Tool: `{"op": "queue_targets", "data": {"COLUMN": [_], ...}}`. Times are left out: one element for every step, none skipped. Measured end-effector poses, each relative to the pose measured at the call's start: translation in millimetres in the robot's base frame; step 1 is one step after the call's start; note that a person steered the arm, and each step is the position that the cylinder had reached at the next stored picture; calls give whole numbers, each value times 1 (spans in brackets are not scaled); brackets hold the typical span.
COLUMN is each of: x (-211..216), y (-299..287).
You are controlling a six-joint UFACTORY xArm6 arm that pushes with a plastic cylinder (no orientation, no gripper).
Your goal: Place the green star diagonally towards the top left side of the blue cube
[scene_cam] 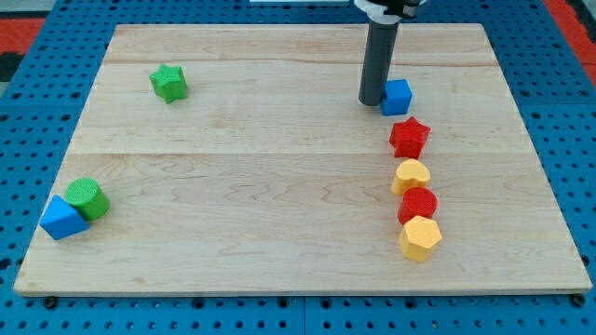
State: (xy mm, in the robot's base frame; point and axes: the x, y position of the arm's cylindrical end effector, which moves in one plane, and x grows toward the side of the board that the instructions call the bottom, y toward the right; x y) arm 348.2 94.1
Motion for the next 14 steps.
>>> {"op": "queue_targets", "data": {"x": [-13, -28, -9, -4, -19, -28, -29, -38, -49, -69, -69, -69, -91, -96], "y": [-5, -105, -220, -304, -319, -330, -333, -363, -383, -348, -294, -240, -215, -167]}}
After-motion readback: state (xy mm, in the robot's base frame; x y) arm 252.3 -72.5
